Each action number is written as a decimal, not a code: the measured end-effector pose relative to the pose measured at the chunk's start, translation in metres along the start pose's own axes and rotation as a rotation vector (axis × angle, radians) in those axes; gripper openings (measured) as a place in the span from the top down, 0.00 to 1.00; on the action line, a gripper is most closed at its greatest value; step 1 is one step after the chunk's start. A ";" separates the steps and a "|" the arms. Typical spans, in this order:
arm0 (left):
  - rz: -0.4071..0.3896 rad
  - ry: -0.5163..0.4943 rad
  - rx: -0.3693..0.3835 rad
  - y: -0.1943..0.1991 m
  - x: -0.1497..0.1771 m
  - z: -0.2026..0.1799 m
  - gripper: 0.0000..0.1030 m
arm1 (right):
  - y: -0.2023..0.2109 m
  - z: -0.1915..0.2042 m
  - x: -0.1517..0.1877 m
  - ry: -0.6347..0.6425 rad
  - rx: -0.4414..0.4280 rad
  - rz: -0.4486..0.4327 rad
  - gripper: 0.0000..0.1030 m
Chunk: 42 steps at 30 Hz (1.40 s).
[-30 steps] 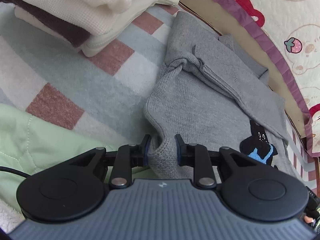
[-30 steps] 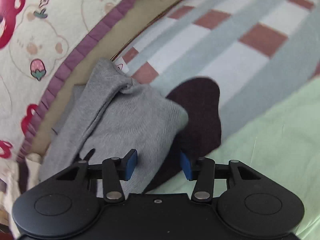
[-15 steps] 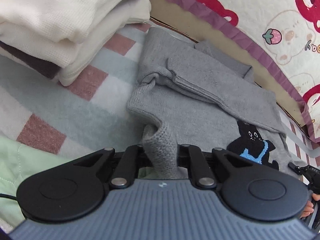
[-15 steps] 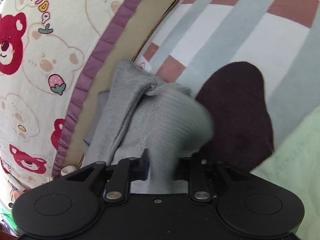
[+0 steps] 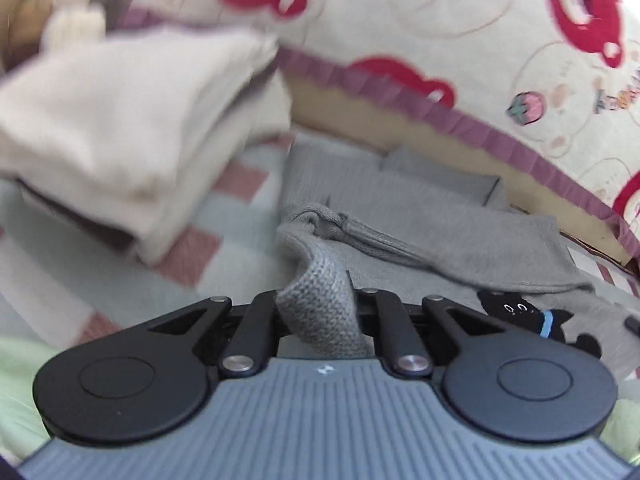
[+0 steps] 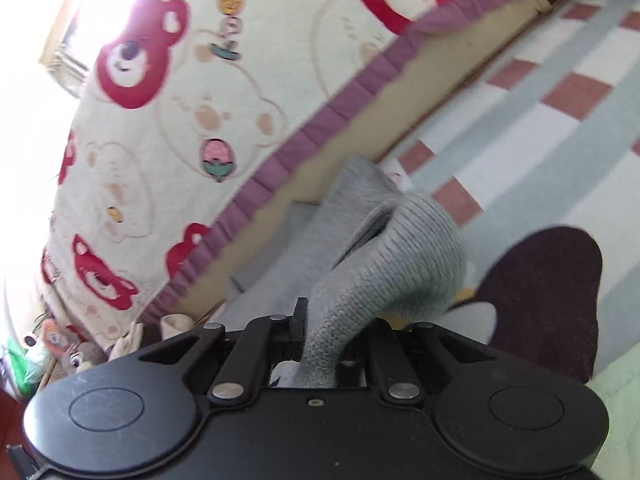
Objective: Fold clothes
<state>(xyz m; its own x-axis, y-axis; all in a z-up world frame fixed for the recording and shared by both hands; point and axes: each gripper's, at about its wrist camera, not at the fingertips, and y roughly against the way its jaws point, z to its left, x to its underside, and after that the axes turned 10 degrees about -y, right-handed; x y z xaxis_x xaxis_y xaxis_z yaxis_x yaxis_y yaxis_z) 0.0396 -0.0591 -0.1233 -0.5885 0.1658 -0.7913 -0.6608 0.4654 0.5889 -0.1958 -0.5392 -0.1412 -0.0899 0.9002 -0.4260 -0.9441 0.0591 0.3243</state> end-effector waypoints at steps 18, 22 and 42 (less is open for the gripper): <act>-0.022 0.002 0.104 0.151 0.037 0.003 0.91 | 0.120 0.033 -0.006 0.037 -0.039 0.130 0.89; 0.003 -0.043 0.085 0.116 0.023 0.001 0.91 | 0.062 0.055 -0.040 0.067 -0.036 0.173 0.89; -0.240 0.008 0.218 -0.116 -0.089 0.023 0.90 | -0.142 0.047 -0.119 0.183 -0.013 0.008 0.89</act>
<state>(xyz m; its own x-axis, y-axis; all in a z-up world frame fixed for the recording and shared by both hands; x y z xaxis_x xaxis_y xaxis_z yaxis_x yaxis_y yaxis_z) 0.1798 -0.1077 -0.1248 -0.4322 0.0220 -0.9015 -0.6667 0.6654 0.3358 -0.0360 -0.6341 -0.0970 -0.1527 0.8068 -0.5707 -0.9470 0.0456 0.3179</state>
